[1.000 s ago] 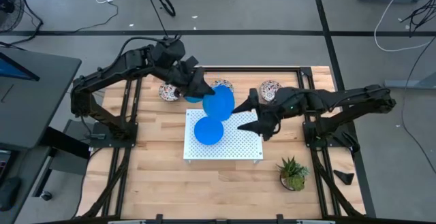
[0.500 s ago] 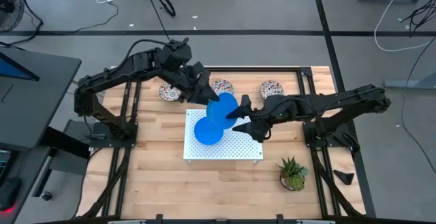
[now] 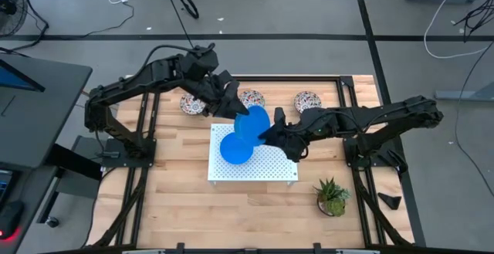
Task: Pick & Place Mini bowls
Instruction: Stack the left blue bowl on top of the blue bowl on the shelf
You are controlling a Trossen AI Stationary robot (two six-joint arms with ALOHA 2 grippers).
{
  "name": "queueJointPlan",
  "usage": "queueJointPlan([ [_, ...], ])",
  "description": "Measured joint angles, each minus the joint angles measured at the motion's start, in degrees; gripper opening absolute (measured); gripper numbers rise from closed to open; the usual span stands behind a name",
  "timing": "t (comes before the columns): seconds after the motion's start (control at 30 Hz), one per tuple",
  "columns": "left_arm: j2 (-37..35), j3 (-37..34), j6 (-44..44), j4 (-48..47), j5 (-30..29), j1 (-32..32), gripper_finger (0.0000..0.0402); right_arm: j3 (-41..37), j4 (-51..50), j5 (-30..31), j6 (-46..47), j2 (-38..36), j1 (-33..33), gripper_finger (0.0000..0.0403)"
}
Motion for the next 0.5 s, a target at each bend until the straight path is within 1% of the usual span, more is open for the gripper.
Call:
queueJointPlan([
  [0.13,0.2,0.0,0.0,-0.1,0.2,0.0,0.0249,0.0,0.0,0.2,-0.7,0.0,0.0,0.0025],
  [0.17,0.2,0.0,0.0,-0.1,0.2,0.0,0.0252,0.0,0.0,0.6,-1.0,0.0,0.2,0.0013],
  [0.23,0.2,0.0,0.5,0.0,0.2,0.0,0.0256,0.0,0.1,3.1,-1.4,0.0,0.7,0.0009],
  [0.33,0.2,0.0,3.5,0.1,0.2,0.1,0.0259,0.0,-0.3,6.0,-1.9,-0.3,1.7,0.0009],
  [0.5,0.2,0.0,10.2,0.3,0.6,0.4,0.0261,0.0,-1.3,6.4,-2.5,-2.5,3.2,0.0004],
])
